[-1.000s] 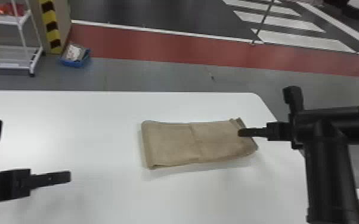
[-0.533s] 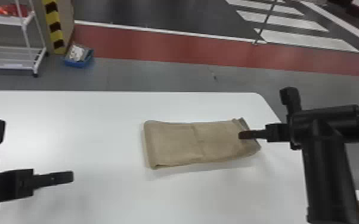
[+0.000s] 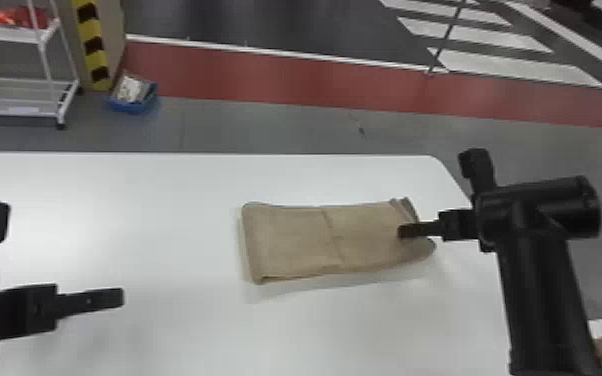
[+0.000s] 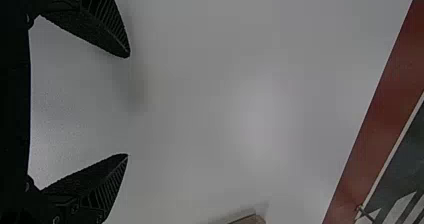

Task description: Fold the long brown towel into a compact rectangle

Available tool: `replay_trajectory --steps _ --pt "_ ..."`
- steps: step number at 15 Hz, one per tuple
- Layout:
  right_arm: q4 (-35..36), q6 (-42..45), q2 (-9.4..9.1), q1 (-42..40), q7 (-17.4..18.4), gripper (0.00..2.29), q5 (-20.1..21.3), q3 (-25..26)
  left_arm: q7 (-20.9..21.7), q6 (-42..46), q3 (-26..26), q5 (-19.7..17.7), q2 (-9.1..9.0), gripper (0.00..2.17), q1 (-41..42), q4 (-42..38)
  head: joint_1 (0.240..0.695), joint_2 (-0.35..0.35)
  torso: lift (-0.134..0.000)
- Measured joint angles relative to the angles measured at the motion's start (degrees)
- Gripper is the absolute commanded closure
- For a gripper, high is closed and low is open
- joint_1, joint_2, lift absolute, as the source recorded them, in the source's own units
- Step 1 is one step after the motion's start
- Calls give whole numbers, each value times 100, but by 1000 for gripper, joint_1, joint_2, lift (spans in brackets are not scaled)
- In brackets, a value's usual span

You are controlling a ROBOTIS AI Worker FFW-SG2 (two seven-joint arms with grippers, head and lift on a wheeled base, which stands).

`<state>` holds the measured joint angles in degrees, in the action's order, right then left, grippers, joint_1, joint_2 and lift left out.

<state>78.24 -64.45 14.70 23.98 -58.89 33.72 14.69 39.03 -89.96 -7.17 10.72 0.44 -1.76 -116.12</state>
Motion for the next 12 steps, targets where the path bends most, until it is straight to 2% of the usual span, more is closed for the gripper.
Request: replay_trajectory --steps 1,3,12 --pt "-18 41 -6 1 9 593 7 -8 0 0 -5 0 0 154 0 7 695 -250 -124" --pt "-27 70 -12 8 27 768 -14 38 0 9 -11 -3 0 154 0 28 695 -250 -124" --pt "-10 12 -19 20 -5 768 -264 301 17 35 -56 -9 0 154 15 65 695 -251 -124"
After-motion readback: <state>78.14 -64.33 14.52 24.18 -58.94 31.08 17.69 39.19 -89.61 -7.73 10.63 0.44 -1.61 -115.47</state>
